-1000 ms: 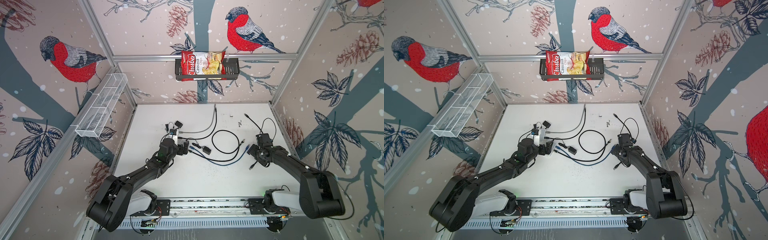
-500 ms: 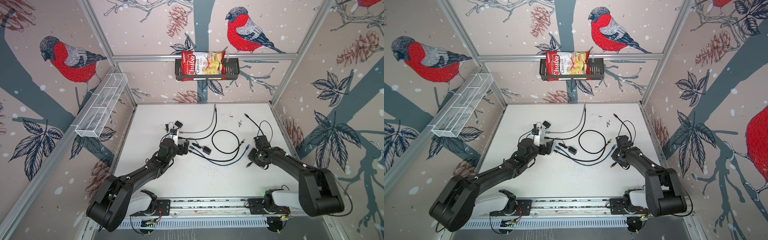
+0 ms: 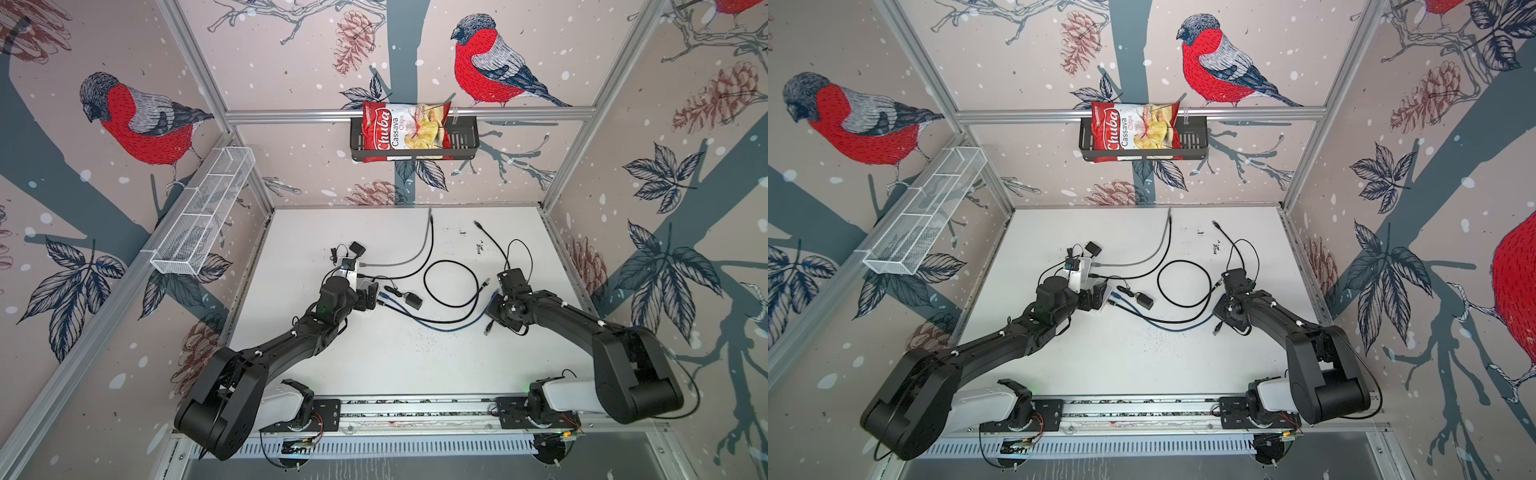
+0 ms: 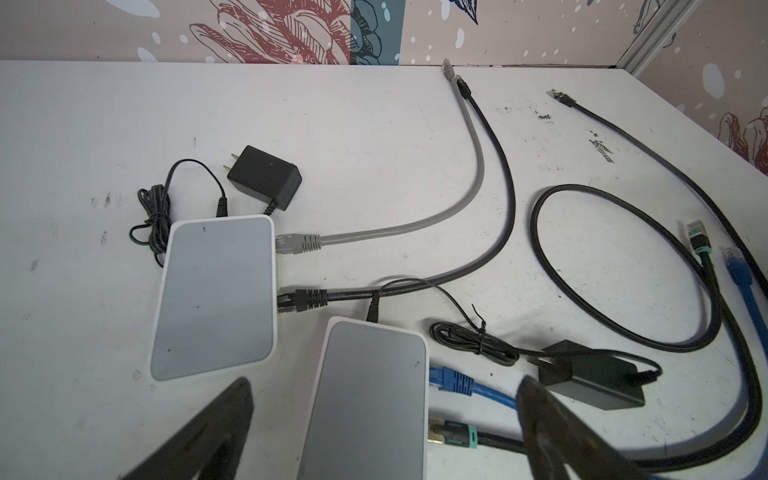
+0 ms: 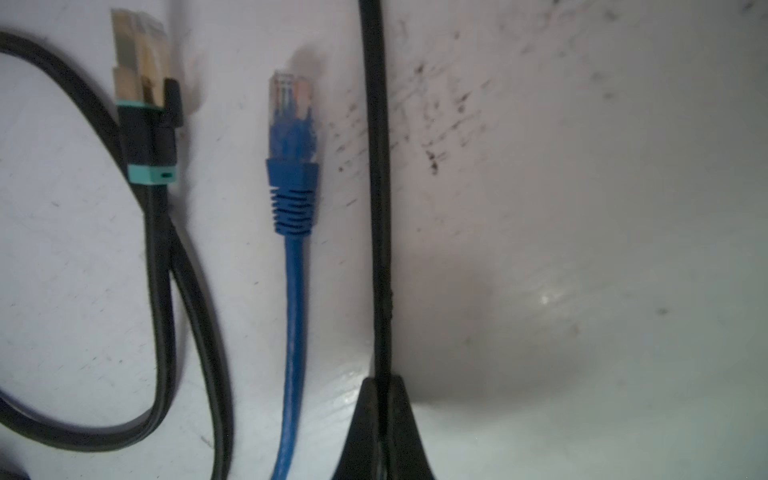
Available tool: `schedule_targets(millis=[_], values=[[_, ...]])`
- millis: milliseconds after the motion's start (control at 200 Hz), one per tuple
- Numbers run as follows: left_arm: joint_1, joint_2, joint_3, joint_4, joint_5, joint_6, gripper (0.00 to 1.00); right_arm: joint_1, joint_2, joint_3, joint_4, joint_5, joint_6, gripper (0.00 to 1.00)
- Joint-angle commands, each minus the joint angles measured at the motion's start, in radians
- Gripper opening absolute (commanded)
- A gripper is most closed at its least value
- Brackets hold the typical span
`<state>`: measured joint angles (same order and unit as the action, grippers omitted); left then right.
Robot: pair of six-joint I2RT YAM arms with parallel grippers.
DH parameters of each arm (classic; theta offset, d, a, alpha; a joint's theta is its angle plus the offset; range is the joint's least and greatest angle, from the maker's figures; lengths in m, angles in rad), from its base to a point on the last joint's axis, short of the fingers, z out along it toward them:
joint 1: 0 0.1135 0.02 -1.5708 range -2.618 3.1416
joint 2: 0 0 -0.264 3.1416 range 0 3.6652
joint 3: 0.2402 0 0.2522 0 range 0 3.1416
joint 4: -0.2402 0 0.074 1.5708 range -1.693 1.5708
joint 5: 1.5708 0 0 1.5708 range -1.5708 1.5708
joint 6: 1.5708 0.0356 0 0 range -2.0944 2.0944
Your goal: Insert the plug into the switch port
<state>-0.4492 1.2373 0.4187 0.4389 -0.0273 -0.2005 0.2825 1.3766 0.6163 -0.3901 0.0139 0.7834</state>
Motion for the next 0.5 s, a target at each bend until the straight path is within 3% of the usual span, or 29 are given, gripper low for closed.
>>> schedule_targets(millis=[0, 495], values=[[0.000, 0.001, 0.006, 0.035, -0.002, 0.023, 0.97, 0.031, 0.015, 0.010, -0.065, -0.032, 0.019, 0.01], [0.000, 0.018, 0.014, 0.041, 0.003, 0.026, 0.97, 0.185, -0.017, 0.183, -0.058, 0.034, 0.103, 0.00]])
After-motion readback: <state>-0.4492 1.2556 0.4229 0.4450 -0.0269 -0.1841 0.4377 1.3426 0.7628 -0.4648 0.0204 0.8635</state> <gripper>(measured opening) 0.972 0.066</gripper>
